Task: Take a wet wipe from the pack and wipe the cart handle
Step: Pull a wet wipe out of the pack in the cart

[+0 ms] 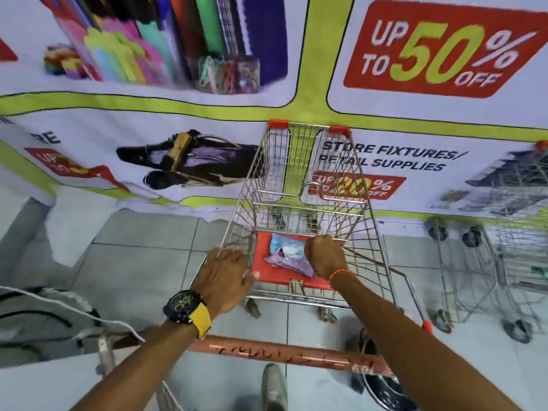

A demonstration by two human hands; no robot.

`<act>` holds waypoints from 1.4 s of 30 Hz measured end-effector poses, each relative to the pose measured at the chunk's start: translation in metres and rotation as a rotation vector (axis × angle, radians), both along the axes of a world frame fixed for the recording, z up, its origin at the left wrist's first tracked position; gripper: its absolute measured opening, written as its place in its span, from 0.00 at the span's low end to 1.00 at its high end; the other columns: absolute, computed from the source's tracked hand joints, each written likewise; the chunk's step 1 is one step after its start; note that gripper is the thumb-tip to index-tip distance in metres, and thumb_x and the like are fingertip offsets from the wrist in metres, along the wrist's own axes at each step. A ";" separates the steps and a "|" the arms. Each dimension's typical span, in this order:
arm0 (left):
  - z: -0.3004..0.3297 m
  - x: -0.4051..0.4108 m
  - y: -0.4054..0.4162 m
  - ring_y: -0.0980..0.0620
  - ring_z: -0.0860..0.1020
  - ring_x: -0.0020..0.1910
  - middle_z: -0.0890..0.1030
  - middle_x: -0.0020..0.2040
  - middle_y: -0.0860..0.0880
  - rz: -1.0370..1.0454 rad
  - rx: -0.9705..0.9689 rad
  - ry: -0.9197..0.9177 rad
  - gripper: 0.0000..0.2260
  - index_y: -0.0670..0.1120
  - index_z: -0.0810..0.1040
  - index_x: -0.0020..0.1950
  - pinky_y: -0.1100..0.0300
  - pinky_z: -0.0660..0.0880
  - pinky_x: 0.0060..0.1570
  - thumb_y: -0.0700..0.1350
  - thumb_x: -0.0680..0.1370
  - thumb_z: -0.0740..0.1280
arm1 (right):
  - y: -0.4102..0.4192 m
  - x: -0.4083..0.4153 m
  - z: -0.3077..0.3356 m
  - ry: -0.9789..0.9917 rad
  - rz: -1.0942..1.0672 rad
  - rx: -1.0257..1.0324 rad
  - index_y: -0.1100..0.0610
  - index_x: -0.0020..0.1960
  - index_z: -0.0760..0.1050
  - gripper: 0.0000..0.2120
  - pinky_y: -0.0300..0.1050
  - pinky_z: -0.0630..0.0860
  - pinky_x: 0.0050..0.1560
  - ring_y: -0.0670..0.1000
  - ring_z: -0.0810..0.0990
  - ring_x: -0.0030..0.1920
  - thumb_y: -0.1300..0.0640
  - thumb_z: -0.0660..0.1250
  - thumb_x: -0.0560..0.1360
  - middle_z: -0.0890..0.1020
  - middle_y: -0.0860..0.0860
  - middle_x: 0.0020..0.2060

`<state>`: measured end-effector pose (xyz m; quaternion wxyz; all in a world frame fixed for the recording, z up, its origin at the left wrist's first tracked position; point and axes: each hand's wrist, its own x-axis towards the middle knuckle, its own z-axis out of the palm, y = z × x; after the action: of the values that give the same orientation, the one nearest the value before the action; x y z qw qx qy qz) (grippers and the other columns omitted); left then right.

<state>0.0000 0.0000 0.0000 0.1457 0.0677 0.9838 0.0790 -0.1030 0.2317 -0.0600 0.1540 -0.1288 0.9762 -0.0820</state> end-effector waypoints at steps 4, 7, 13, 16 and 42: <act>-0.019 -0.042 0.030 0.43 0.77 0.54 0.81 0.55 0.46 -0.105 0.038 -0.045 0.20 0.45 0.77 0.57 0.51 0.72 0.57 0.56 0.77 0.54 | -0.006 -0.011 -0.010 -0.053 0.033 0.040 0.61 0.54 0.81 0.11 0.53 0.79 0.50 0.65 0.82 0.52 0.65 0.61 0.79 0.82 0.63 0.51; -0.041 -0.064 0.049 0.41 0.77 0.55 0.80 0.56 0.43 -0.138 0.085 -0.124 0.18 0.43 0.75 0.58 0.50 0.74 0.54 0.53 0.78 0.56 | -0.011 -0.019 -0.027 -0.035 0.073 0.039 0.63 0.53 0.79 0.10 0.55 0.79 0.50 0.66 0.82 0.52 0.66 0.60 0.79 0.82 0.64 0.51; -0.082 -0.087 0.058 0.39 0.72 0.67 0.67 0.74 0.43 -0.224 0.095 -0.293 0.21 0.41 0.69 0.70 0.47 0.72 0.63 0.48 0.79 0.60 | -0.017 -0.026 -0.045 -0.031 0.150 0.055 0.65 0.53 0.78 0.08 0.57 0.79 0.51 0.65 0.82 0.53 0.67 0.61 0.78 0.82 0.64 0.51; -0.093 -0.090 0.056 0.38 0.73 0.64 0.66 0.74 0.43 -0.254 0.083 -0.304 0.21 0.41 0.69 0.70 0.47 0.73 0.61 0.46 0.78 0.60 | -0.017 -0.028 -0.050 -0.006 0.165 0.062 0.64 0.53 0.78 0.07 0.57 0.79 0.50 0.66 0.81 0.53 0.65 0.62 0.79 0.82 0.63 0.51; -0.109 -0.091 0.052 0.40 0.78 0.50 0.80 0.56 0.41 -0.103 0.332 -0.132 0.13 0.42 0.73 0.60 0.49 0.76 0.46 0.41 0.76 0.61 | -0.003 -0.035 -0.046 -0.063 0.268 -0.132 0.60 0.54 0.72 0.10 0.50 0.69 0.43 0.63 0.80 0.47 0.57 0.64 0.75 0.80 0.60 0.49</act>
<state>-0.0905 0.0518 -0.1094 0.2006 0.1356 0.9409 0.2369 -0.1375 0.2286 -0.1062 0.1854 -0.2654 0.9373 -0.1287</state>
